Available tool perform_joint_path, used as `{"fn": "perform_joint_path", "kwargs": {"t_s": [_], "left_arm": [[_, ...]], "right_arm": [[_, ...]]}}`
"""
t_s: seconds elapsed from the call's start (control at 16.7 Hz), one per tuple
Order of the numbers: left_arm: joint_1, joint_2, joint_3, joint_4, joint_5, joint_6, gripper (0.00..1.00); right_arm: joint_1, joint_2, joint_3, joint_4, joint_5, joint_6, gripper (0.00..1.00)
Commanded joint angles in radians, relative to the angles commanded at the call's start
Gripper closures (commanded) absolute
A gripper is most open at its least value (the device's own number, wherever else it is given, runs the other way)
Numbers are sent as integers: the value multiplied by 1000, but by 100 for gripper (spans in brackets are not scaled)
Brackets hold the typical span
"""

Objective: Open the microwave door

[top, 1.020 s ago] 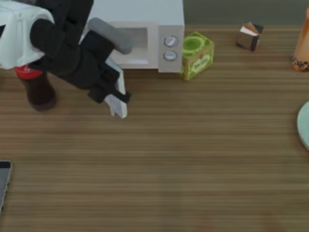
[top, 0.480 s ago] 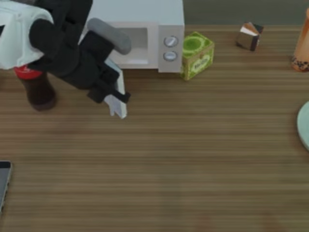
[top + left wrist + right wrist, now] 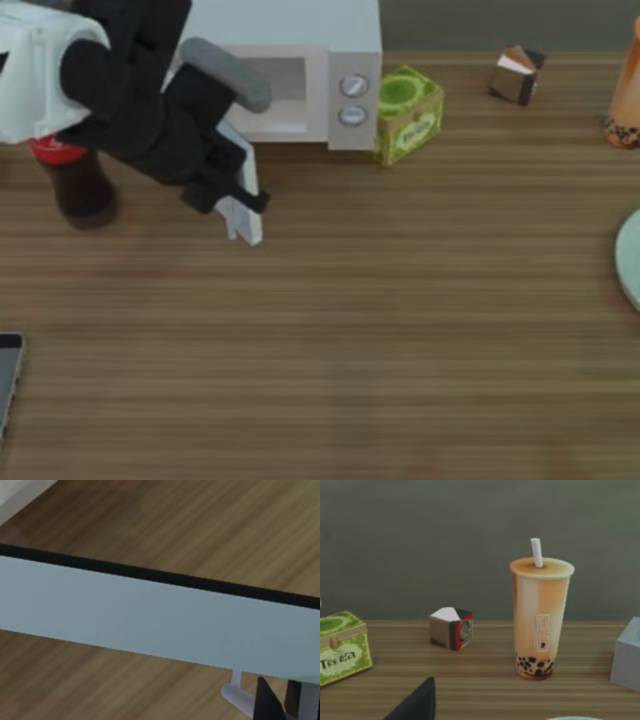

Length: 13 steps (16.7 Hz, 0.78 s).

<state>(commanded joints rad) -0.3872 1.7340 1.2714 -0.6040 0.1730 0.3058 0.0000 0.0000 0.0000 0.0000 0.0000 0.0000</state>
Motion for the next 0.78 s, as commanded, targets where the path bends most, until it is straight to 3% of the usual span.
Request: {"fn": "perform_joint_path", "kwargs": {"t_s": [0.36,0.78], "left_arm": [[2,-1,-4,-3,12,12,100],[71,-31,-35,-41,91,177,100]], "right_arm": [[0,0,0,0,0,0,0],[0,0,0,0,0,0,0]]}}
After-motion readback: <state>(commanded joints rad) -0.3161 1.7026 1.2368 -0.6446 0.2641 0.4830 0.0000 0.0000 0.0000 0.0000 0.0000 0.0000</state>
